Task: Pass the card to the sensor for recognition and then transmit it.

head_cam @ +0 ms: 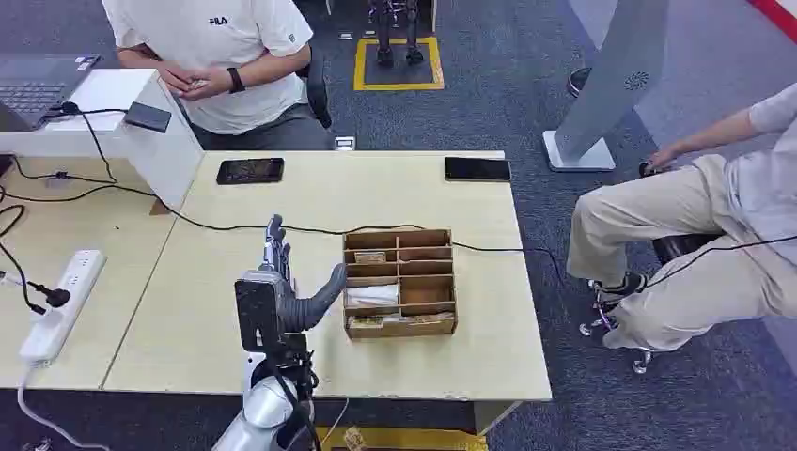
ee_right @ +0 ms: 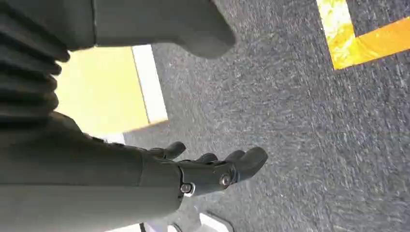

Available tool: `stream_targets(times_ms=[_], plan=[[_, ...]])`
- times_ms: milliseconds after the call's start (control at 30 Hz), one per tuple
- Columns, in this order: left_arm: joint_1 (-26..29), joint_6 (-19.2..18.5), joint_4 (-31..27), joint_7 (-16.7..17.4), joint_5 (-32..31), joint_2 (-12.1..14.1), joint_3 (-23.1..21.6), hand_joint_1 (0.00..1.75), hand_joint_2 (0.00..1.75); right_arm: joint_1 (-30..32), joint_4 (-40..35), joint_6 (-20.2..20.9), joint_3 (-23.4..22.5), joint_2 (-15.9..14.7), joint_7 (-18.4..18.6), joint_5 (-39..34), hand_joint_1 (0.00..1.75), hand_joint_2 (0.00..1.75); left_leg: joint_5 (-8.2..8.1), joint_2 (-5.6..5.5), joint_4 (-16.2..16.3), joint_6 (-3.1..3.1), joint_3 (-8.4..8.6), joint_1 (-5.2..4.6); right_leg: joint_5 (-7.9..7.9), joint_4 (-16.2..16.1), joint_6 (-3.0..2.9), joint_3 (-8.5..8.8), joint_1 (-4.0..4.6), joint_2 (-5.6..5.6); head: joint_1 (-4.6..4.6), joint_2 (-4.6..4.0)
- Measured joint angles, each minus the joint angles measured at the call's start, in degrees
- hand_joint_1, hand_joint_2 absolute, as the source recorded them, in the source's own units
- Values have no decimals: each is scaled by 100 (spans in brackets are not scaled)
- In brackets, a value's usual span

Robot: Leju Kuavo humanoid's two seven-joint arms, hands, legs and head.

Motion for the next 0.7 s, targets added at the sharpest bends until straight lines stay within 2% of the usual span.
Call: stream_targets(times_ms=[67,100,133,167,233,300,367,433,567,700], plan=[[27,-94,-55,-227,253,17,0,0,0,-6,4,-31,-22,-11,-48,9,0,0,0,0,0,0,0,0,0,0,0,0,0,0,0,0],[39,-127,-99,-367,332,24,0,0,0,-6,7,-37,-26,-15,-66,22,0,175,0,0,0,0,-1,0,0,0,0,0,0,0,0,0],[56,-140,-163,-564,364,37,0,0,175,-7,13,-41,-28,-24,-87,24,0,175,0,0,0,0,-1,1,0,0,0,0,0,0,0,-2],[83,-133,-228,-753,342,44,0,0,175,-8,20,-41,-26,-28,-105,35,0,175,0,0,0,0,-2,1,0,0,0,0,0,-1,0,0],[162,91,-460,-1393,14,68,0,0,175,-11,39,-37,-26,-55,-162,120,0,175,0,0,0,0,-2,1,0,0,0,0,0,-1,0,0],[266,306,-748,-1891,-686,61,4,0,175,-17,66,-35,-24,-85,-210,185,0,175,-1,-2,0,0,-3,0,-1,0,0,0,0,-2,-2,0],[387,348,-947,-2142,-1342,19,55,0,175,-37,101,-31,-20,-118,-256,225,0,175,-1,-5,0,1,-3,0,-1,0,0,0,-1,-3,-2,0],[468,374,-1139,-2260,-1638,-39,94,0,175,-59,131,-31,-13,-151,-295,225,0,175,-2,-3,0,2,-4,-1,-1,0,0,0,-1,-3,0,0],[555,389,-1322,-2264,-1627,-55,109,0,175,-71,157,-33,13,-173,-304,321,0,175,-3,-5,0,5,-2,-1,-1,-1,0,1,-1,-6,0,0],[565,391,-1362,-2111,-1447,-52,109,0,175,-68,162,-33,44,-184,-286,332,0,175,-2,-3,0,4,0,-1,0,0,0,2,0,-5,-2,0]])
